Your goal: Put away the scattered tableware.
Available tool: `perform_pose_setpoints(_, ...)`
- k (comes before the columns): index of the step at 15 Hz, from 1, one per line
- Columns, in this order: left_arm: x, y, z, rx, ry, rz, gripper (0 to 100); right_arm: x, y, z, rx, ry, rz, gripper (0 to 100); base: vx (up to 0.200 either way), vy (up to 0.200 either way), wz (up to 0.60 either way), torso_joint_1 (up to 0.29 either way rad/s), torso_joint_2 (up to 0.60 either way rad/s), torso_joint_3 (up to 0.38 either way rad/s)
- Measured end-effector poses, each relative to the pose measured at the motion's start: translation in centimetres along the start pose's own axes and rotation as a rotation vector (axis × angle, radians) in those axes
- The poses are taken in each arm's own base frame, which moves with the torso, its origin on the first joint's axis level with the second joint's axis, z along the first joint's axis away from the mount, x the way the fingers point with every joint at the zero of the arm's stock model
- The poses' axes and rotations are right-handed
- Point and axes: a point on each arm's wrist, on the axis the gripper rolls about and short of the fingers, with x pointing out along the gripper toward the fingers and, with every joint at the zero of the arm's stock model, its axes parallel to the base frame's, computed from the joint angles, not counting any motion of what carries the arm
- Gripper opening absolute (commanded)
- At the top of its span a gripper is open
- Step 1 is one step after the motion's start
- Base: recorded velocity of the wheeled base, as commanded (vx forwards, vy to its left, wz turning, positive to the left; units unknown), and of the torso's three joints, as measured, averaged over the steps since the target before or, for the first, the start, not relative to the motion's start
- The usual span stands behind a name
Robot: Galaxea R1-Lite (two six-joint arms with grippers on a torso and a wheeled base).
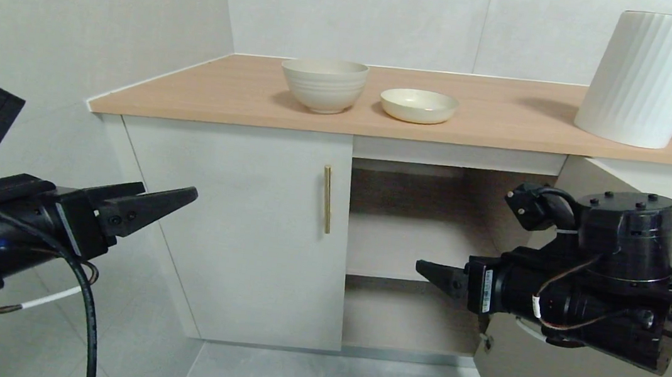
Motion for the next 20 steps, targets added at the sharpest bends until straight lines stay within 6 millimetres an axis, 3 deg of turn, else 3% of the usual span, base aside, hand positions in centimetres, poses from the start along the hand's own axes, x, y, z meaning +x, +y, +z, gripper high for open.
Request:
perform_pose_setpoints(3, 0.06, 0.06, 0.0, -0.001, -0.001, 0.002, 100, 0.04, 0.03, -0.12, -0.001, 0.005, 0.002, 100, 0.2, 0.0, 0.0, 0.002, 0.0, 0.002)
perform_pose_setpoints(11, 0.1, 0.08, 0.02, -0.001, -0.005, 0.003, 100, 0.16, 0.01, -0.24, -0.001, 0.01, 0.002, 100, 0.0, 0.0, 0.0, 0.0, 0.0, 0.0)
perform_pose_setpoints(14, 0.03, 0.17, 0.31, -0.022, -0.016, 0.008, 100, 0.17, 0.01, -0.24, 0.011, 0.01, 0.001, 100, 0.0, 0.2, 0.0, -0.004, 0.0, 0.002)
perform_pose_setpoints(20, -0.04, 0.23, 0.31, -0.02, -0.017, 0.011, 100, 0.19, -0.1, -0.24, 0.016, 0.011, -0.004, 100, 0.0, 0.0, 0.0, 0.0, 0.0, 0.0)
